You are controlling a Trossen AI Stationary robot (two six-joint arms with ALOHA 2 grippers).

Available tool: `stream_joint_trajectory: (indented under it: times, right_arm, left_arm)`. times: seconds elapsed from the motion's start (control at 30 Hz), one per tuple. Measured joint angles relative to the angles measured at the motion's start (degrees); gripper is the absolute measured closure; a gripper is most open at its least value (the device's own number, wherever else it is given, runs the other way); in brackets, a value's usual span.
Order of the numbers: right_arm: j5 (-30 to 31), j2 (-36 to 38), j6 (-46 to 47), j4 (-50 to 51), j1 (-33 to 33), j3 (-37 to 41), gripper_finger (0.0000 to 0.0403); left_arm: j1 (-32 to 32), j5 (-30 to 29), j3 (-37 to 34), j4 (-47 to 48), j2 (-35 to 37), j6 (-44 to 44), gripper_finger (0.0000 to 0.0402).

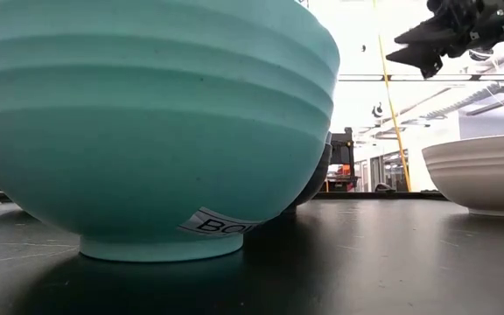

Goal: Nest bowls inside each other
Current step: Stack the white bowl on the gray bowl

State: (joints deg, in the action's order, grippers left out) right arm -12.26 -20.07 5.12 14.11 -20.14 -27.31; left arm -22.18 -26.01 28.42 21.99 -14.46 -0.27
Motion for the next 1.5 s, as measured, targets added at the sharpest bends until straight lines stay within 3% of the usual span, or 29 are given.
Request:
stream_joint_trajectory:
  times: [0.2, 0.43, 0.7, 0.87, 1.2, 1.5]
  right_arm:
    - [-1.53, 3.27, -0.21, 7.24, 0.14, 0.0, 0.0197]
    - [-7.42, 5.39, 6.54, 13.49, 1.18, -1.65, 0.0197]
    - [-6.65, 0.47, 12.37, 18.26, 5.0, -7.65, 0.0217]
    - [-4.33, -3.98, 13.44, 33.33, 8.73, -15.22, 0.0233]
    - [2.78, -16.57, 24.03, 46.71, 13.98, -15.27, 0.0232]
    - [2.95, -20.14, 27.67, 47.09, 14.69, -15.72, 0.0232]
  left_arm:
    - [-0.85, -2.45, -0.08, 5.69, 9.39, -2.04, 0.0176]
    - [-1.07, -2.56, -0.1, 5.81, 10.31, -1.82, 0.0176]
    - [-1.05, -2.55, -0.09, 5.7, 8.06, -1.78, 0.0176]
    - [-1.04, -2.54, -0.1, 5.77, 7.72, -1.78, 0.0176]
    - [-1.07, -2.55, -0.1, 5.29, 7.72, -1.35, 0.0176]
    - [-1.06, -2.52, -0.1, 5.2, 7.72, -1.21, 0.0176]
